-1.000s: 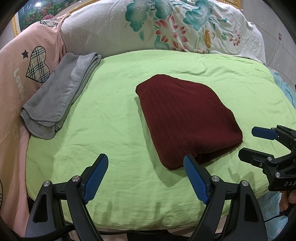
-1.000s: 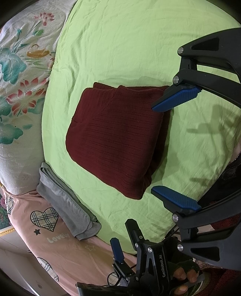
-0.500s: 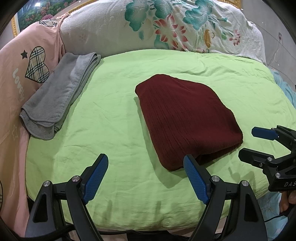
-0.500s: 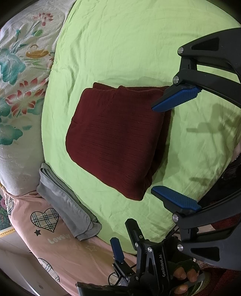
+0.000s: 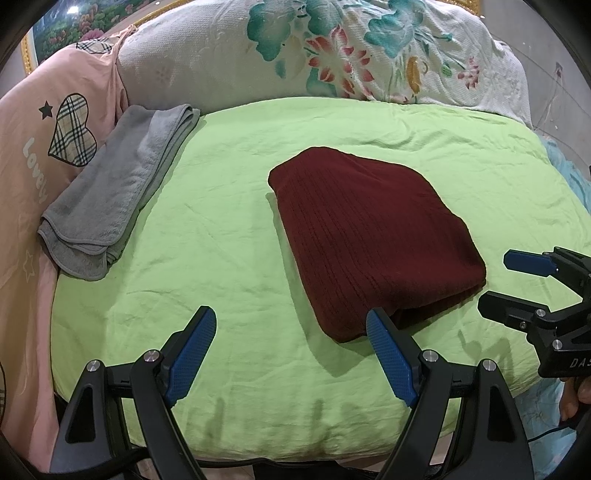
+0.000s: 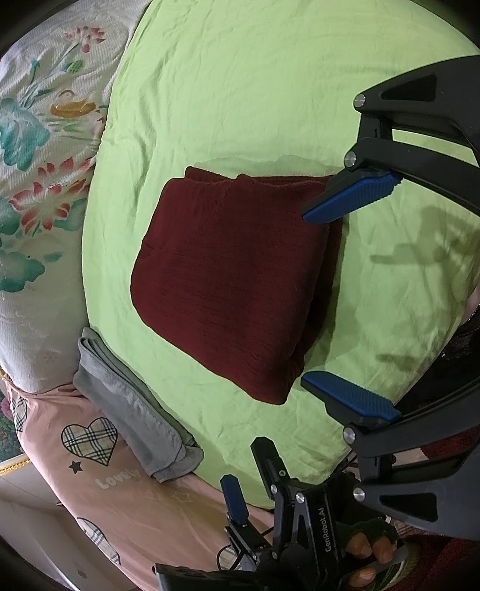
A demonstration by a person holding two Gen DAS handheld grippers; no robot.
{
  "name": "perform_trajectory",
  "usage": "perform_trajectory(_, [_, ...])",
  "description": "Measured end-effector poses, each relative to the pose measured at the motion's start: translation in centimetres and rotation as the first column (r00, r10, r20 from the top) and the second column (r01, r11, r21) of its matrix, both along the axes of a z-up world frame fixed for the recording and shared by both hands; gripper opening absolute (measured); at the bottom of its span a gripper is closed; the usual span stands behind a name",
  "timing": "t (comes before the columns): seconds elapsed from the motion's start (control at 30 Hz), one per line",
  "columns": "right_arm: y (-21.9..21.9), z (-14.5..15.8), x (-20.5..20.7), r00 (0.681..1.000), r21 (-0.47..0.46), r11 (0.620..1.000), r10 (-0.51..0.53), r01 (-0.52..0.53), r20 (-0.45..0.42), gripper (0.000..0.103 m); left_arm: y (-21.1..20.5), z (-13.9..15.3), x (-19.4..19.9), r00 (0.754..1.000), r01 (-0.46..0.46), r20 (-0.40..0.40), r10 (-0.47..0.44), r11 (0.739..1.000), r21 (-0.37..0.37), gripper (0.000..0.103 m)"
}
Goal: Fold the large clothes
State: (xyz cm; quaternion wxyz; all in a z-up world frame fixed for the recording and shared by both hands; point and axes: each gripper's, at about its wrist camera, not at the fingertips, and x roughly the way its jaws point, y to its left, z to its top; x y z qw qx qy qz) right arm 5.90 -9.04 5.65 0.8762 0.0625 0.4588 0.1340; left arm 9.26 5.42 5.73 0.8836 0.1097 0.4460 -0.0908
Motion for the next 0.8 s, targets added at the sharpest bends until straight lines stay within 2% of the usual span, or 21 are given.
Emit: perform_trajectory(0.8, [-1.8, -0.2, 2.8, 1.0, 0.017, 1.0, -0.015, 0.015, -0.009, 0.082, -0.9, -0.1, 1.9, 1.0, -0.005, -0.004, 0.005, 1.0, -0.005, 0.084])
